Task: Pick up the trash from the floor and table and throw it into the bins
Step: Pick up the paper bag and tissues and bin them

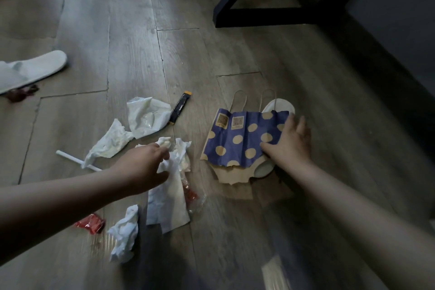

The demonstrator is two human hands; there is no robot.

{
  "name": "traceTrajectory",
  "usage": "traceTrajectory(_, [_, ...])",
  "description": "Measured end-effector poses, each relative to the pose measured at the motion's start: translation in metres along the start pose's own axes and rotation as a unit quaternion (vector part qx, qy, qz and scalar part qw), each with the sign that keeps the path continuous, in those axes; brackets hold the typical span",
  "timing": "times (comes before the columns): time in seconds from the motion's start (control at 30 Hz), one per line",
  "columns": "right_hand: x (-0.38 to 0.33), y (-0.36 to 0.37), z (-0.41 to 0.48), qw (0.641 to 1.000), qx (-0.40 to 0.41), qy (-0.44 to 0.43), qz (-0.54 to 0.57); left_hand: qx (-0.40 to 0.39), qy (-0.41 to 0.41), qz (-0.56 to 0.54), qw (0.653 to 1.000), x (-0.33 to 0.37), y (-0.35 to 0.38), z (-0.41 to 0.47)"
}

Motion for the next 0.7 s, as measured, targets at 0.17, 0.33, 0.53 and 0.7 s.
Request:
traceTrajectory(0.17, [-0.024, 0.013, 0.019, 0.996, -0.074, 0.034, -0.039, -0.003, -0.002, 0.002, 1.0, 0.0, 0.002, 0.001])
traceTrajectory(0.33, [-0.012, 0.036, 0.035, 0.977, -0.12, 0.159, 0.075, 0.0, -0.005, -0.005, 1.0, 0.0, 0.003, 0.003])
traceTrajectory(0.53, [-0.004, 0.056, 0.029, 0.987, -0.09, 0.126, 0.036, -0.004, -0.01, -0.015, 1.0, -0.003, 0.01, 0.006])
traceTrajectory(0.7, [-0.009, 0.056, 0.036, 0.987, -0.078, 0.134, 0.042, -0.012, -0.011, -0.025, 1.0, -0.004, 0.012, 0.01])
Point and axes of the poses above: each hand's wrist, its own z-axis towards the middle knuckle, its own y-axis out of the palm, x = y × z, the point moved 2 cm from there along z, towards the middle knuckle, and after that the axes turned 9 degrees about -y, right-handed, at the moved point
